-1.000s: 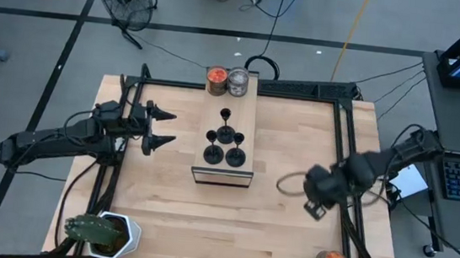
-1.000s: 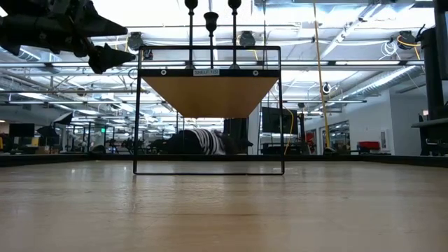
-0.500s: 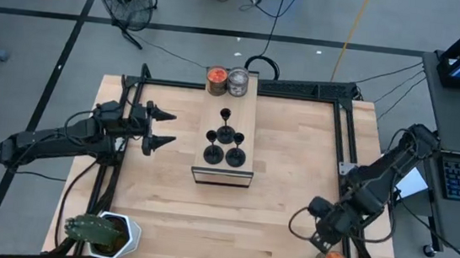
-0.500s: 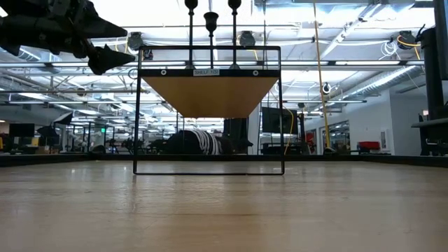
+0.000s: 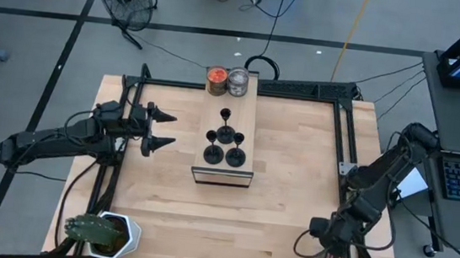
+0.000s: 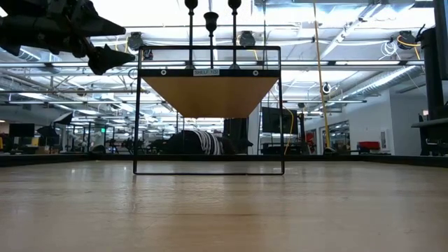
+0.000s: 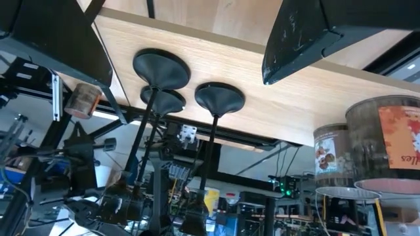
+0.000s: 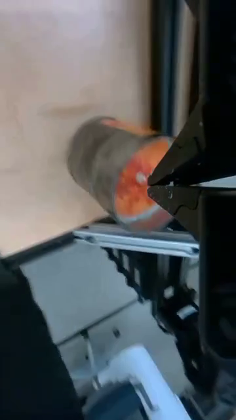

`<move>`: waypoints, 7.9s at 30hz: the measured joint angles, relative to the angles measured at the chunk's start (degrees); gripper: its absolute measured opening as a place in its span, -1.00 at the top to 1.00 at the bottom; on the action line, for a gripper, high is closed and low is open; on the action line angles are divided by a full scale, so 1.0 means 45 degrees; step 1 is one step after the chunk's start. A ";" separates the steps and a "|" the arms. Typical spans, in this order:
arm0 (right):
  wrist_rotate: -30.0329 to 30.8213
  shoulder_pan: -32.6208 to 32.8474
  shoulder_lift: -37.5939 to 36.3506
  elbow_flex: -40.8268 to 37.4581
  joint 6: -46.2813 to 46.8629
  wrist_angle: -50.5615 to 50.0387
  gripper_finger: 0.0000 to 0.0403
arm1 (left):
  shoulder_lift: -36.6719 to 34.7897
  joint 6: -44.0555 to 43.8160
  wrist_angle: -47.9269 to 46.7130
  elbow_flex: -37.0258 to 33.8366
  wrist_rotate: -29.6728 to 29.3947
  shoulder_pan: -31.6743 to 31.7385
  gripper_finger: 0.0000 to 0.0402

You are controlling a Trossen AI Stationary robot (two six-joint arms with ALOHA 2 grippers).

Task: Pick & Place candle stick holders
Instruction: Put the orange scented candle on the shelf

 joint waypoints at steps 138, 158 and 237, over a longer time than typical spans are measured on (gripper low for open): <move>0.6091 -1.7638 0.1381 0.6766 -1.9192 -0.0589 1.00 | -0.0005 -0.1227 -0.0908 0.0000 -0.0138 0.0002 -0.98; 0.4326 -1.8016 0.6435 1.3475 -1.9589 -0.2946 1.00 | -0.0004 -0.1197 -0.0908 0.0000 -0.0151 0.0000 -0.98; 0.3798 -1.7216 0.8631 1.3595 -2.2030 0.0010 0.91 | -0.0001 -0.1212 -0.0918 0.0000 -0.0486 0.0004 -0.98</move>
